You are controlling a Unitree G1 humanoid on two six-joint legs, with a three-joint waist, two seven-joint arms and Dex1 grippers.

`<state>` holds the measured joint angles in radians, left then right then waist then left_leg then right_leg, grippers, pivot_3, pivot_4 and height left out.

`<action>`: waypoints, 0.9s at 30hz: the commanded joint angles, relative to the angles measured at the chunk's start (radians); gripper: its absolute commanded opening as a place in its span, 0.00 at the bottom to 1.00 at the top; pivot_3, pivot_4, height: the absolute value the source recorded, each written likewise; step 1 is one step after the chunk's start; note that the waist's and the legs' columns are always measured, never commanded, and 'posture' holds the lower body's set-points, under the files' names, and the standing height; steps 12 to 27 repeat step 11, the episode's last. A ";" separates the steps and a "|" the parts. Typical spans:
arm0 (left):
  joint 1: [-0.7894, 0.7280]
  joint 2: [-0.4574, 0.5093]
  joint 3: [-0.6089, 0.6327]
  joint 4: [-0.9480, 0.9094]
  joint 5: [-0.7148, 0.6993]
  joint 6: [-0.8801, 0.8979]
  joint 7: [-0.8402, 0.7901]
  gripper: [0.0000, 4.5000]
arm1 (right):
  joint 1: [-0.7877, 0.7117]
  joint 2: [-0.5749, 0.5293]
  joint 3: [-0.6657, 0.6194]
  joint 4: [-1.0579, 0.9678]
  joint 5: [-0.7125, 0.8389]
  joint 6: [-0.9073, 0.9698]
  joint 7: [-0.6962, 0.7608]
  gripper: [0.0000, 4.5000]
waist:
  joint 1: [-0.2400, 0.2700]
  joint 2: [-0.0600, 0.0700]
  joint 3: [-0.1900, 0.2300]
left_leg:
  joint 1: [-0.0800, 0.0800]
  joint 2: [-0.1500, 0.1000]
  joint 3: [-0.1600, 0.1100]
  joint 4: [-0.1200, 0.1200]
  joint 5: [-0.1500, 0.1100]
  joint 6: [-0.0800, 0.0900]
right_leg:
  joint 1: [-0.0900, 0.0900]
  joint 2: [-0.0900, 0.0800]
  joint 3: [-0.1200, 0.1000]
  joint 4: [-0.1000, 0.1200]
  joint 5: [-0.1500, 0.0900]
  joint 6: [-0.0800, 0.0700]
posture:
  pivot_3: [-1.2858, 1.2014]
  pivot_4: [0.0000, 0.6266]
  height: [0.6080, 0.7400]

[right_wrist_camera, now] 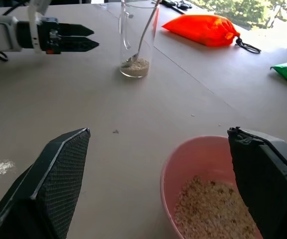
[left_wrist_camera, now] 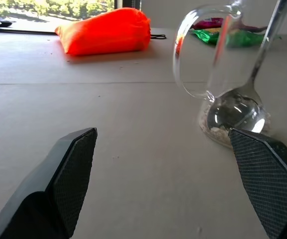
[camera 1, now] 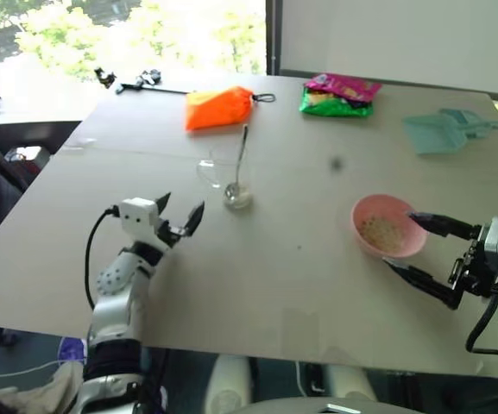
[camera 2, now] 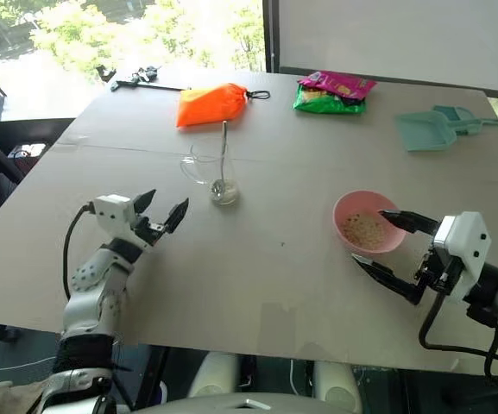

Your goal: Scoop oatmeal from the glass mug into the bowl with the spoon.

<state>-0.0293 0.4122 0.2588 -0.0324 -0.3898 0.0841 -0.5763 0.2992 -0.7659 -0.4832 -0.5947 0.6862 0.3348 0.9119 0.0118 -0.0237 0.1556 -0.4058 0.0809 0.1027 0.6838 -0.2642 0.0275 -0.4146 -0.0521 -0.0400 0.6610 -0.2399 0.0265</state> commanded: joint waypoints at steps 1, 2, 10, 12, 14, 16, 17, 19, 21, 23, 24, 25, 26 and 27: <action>0.127 0.100 0.010 -0.277 -0.093 0.153 -0.066 0.98 | 0.027 0.001 -0.108 0.084 -0.025 -0.019 -0.007 1.00 | 0.002 0.000 0.000 | 0.000 0.000 0.000 0.000 0.000 0.000 | 0.000 0.000 0.000 0.000 0.000 0.000 | 0.52 0.24 1.00; 0.156 0.121 0.012 -0.316 -0.109 0.180 -0.077 0.98 | 0.032 0.000 -0.118 0.105 -0.032 -0.016 -0.010 1.00 | 0.004 0.000 0.000 | 0.000 0.000 0.000 0.000 0.000 0.000 | 0.000 0.000 0.000 0.000 0.000 0.000 | 0.52 0.24 1.00; 0.293 0.215 0.085 -0.474 -0.204 0.289 -0.121 0.98 | -0.021 -0.071 -0.094 0.251 -0.105 -0.010 0.030 1.00 | -0.002 0.003 -0.001 | 0.008 0.000 0.004 -0.001 0.000 0.000 | 0.002 0.000 0.005 0.001 -0.004 -0.001 | 0.52 0.24 1.00; 0.296 0.216 0.090 -0.479 -0.209 0.296 -0.119 0.98 | -0.025 -0.074 -0.093 0.261 -0.107 -0.013 0.037 1.00 | -0.002 0.003 -0.001 | 0.008 0.000 0.004 -0.001 0.000 0.000 | 0.002 0.000 0.005 0.001 -0.004 -0.001 | 0.52 0.24 1.00; 0.296 0.216 0.090 -0.479 -0.209 0.296 -0.119 0.98 | -0.025 -0.074 -0.093 0.261 -0.107 -0.013 0.037 1.00 | -0.002 0.003 -0.001 | 0.008 0.000 0.004 -0.001 0.000 0.000 | 0.002 0.000 0.005 0.001 -0.004 -0.001 | 0.52 0.24 1.00; 0.296 0.216 0.090 -0.479 -0.209 0.296 -0.119 0.98 | -0.025 -0.074 -0.093 0.261 -0.107 -0.013 0.037 1.00 | -0.002 0.003 -0.001 | 0.008 0.000 0.004 -0.001 0.000 0.000 | 0.002 0.000 0.005 0.001 -0.004 -0.001 | 0.52 0.24 1.00; 0.296 0.216 0.090 -0.479 -0.209 0.296 -0.119 0.98 | -0.025 -0.074 -0.093 0.261 -0.107 -0.013 0.037 1.00 | -0.002 0.003 -0.001 | 0.008 0.000 0.004 -0.001 0.000 0.000 | 0.002 0.000 0.005 0.001 -0.004 -0.001 | 0.52 0.24 1.00; 0.296 0.216 0.090 -0.479 -0.209 0.296 -0.119 0.98 | -0.025 -0.074 -0.093 0.261 -0.107 -0.013 0.037 1.00 | -0.002 0.003 -0.001 | 0.008 0.000 0.004 -0.001 0.000 0.000 | 0.002 0.000 0.005 0.001 -0.004 -0.001 | 0.52 0.24 1.00; 0.296 0.216 0.090 -0.479 -0.209 0.296 -0.119 0.98 | -0.025 -0.074 -0.093 0.261 -0.107 -0.013 0.037 1.00 | -0.002 0.003 -0.001 | 0.008 0.000 0.004 -0.001 0.000 0.000 | 0.002 0.000 0.005 0.001 -0.004 -0.001 | 0.52 0.24 1.00; 0.296 0.216 0.090 -0.479 -0.209 0.296 -0.119 0.98 | -0.025 -0.074 -0.093 0.261 -0.107 -0.013 0.037 1.00 | -0.002 0.003 -0.001 | 0.008 0.000 0.004 -0.001 0.000 0.000 | 0.002 0.000 0.005 0.001 -0.004 -0.001 | 0.52 0.24 1.00; 0.296 0.216 0.090 -0.479 -0.209 0.296 -0.119 0.98 | -0.025 -0.074 -0.093 0.261 -0.107 -0.013 0.037 1.00 | -0.002 0.003 -0.001 | 0.008 0.000 0.004 -0.001 0.000 0.000 | 0.002 0.000 0.005 0.001 -0.004 -0.001 | 0.52 0.24 1.00; 0.296 0.216 0.090 -0.479 -0.209 0.296 -0.119 0.98 | -0.025 -0.074 -0.093 0.261 -0.107 -0.013 0.037 1.00 | -0.002 0.003 -0.001 | 0.008 0.000 0.004 -0.001 0.000 0.000 | 0.002 0.000 0.005 0.001 -0.004 -0.001 | 0.52 0.24 1.00; 0.296 0.216 0.090 -0.479 -0.209 0.296 -0.119 0.98 | -0.025 -0.074 -0.093 0.261 -0.107 -0.013 0.037 1.00 | -0.002 0.003 -0.001 | 0.008 0.000 0.004 -0.001 0.000 0.000 | 0.002 0.000 0.005 0.001 -0.004 -0.001 | 0.52 0.24 1.00; 0.296 0.216 0.090 -0.479 -0.209 0.296 -0.119 0.98 | -0.025 -0.074 -0.093 0.261 -0.107 -0.013 0.037 1.00 | -0.002 0.003 -0.001 | 0.008 0.000 0.004 -0.001 0.000 0.000 | 0.002 0.000 0.005 0.001 -0.004 -0.001 | 0.52 0.24 1.00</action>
